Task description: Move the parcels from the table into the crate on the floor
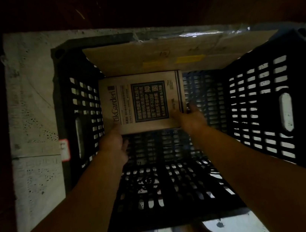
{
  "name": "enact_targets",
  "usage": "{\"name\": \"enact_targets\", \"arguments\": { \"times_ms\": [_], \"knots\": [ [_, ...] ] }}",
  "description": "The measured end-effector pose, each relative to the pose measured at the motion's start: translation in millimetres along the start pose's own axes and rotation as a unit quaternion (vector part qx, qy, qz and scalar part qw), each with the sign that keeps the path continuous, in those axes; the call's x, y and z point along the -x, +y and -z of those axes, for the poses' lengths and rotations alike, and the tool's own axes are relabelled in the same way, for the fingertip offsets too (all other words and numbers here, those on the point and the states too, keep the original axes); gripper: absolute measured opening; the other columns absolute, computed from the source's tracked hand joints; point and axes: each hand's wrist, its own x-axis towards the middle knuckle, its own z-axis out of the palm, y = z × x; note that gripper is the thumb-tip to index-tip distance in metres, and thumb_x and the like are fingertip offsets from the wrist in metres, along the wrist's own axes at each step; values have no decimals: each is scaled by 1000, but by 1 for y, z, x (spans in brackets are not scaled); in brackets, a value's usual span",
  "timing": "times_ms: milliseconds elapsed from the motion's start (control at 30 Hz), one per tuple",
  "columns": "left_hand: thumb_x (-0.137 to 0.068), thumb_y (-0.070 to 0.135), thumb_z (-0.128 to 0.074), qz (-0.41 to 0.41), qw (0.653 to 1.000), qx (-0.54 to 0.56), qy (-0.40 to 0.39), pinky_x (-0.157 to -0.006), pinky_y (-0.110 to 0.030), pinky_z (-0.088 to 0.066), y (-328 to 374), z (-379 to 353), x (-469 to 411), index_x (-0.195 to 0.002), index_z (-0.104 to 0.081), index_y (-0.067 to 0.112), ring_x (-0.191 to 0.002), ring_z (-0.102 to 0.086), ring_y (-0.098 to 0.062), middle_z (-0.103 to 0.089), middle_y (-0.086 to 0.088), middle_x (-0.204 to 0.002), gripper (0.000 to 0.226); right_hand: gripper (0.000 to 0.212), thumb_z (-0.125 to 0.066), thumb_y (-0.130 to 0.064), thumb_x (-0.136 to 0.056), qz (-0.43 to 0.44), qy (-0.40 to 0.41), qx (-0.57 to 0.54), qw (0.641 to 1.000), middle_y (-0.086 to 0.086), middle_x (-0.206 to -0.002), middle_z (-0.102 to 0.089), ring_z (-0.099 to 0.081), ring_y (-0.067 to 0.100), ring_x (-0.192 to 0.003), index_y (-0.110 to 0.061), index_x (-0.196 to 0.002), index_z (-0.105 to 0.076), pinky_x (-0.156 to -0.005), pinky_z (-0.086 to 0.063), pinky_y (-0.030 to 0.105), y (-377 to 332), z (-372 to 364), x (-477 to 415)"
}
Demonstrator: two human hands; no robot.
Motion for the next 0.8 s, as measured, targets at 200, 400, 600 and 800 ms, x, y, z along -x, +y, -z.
{"name": "enact_targets", "arguments": {
  "times_ms": [200, 400, 600, 800],
  "knots": [
    [-96, 28, -57, -3, 998, -22, -51, -85, -32, -49, 7, 6, 96, -120, -60, 22, -109, -61, -18, -63, -6, -124, 24, 54, -59, -31, -95, -31, -16, -3, 999, 5, -142, -52, -54, 26, -121, -20, -146, -43, -106, -45, 40, -27, 44, 81],
    [-102, 25, -47, -64, 988, -32, -135, -84, -26, -48, 32, -3, 245, -138, -50, 13, -109, -62, -14, -63, -6, -130, 38, 44, -60, -31, -93, -8, -56, -20, 998, -1, -112, -64, -62, 20, -97, -24, -136, -53, -80, -54, 34, -95, 105, 198],
    [-101, 28, -49, -185, 939, -195, -216, -90, -33, -49, 49, -3, 406, -119, -61, 19, -110, -64, -15, -70, 0, -115, 23, 5, -60, -40, -88, 46, -29, -87, 995, -5, -102, -69, -66, 20, -96, -42, -92, -59, -86, -52, 42, -151, 170, 326],
    [-101, 29, -49, -231, 916, -228, -235, -101, -33, -44, 48, 9, 523, -127, -59, 19, -106, -63, -10, -68, 3, -118, 29, 35, -58, -38, -94, 83, 9, -130, 988, -10, -94, -64, -60, 8, -86, -32, -129, -53, -67, -45, 27, -170, 233, 454]
  ]
}}
